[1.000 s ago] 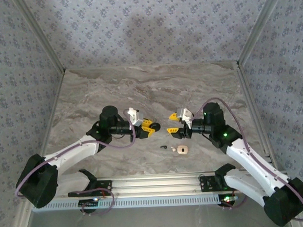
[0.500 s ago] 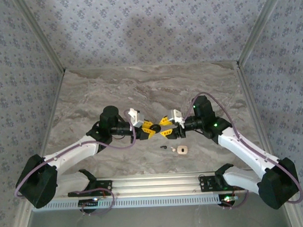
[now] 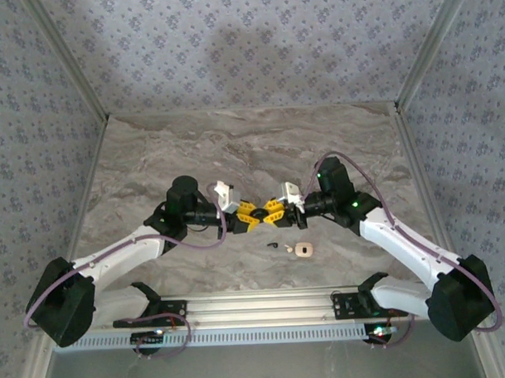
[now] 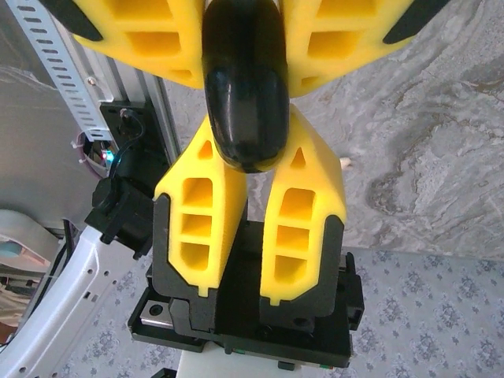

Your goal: Insert wireless bluetooth earbuds into charging case

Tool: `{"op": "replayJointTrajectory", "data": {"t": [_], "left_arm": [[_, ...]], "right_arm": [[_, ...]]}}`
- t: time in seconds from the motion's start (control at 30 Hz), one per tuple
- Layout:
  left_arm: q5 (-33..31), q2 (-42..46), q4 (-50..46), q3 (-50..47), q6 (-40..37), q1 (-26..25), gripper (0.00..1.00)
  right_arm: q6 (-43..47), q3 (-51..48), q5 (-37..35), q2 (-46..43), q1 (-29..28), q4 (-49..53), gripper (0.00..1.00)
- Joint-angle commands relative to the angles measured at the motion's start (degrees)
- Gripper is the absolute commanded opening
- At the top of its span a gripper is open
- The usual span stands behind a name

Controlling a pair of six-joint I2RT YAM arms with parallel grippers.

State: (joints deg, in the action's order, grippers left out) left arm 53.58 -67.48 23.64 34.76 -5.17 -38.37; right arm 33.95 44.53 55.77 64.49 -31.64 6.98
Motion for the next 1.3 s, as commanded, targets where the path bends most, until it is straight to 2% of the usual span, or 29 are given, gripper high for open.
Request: {"op": "replayJointTrajectory", "data": {"t": [0.0,0.13,0.27,0.43,0.67,0.83,1.27], "left_arm": [[-0.6,1.2,0.2,1.8,-0.5,-0.4,0.2],[-2.8,1.5,-3.2,2.3,-3.1,-0.4,0.43],[-5.6,2.8,-14.5,4.9,-10.2,-0.5,0.55],[-11.0,3.1,-26.9,8.3,-18.3,-1.8,0.57],[-13.6,1.2,-33.3,11.5,-23.0,-3.7,0.56],[-13.7,-0.9,-36.2,13.4,-24.3,-4.7,0.54],[-13.9,-3.4,-36.1,14.0,-24.5,-5.4,0.5]], "right_arm": [[3.1,1.8,0.8,-1.0,-0.7,2.6,0.14],[6.6,2.9,-4.8,-2.4,-0.7,8.6,0.14],[12.1,5.5,-16.0,-4.0,-1.2,18.5,0.14],[15.8,6.6,-28.4,-6.2,-4.8,23.5,0.14],[19.2,11.0,-37.9,-2.2,-10.9,30.5,0.14],[20.1,12.8,-39.2,1.0,-13.6,30.6,0.14],[19.9,13.0,-31.5,2.8,-14.9,24.9,0.14]]}}
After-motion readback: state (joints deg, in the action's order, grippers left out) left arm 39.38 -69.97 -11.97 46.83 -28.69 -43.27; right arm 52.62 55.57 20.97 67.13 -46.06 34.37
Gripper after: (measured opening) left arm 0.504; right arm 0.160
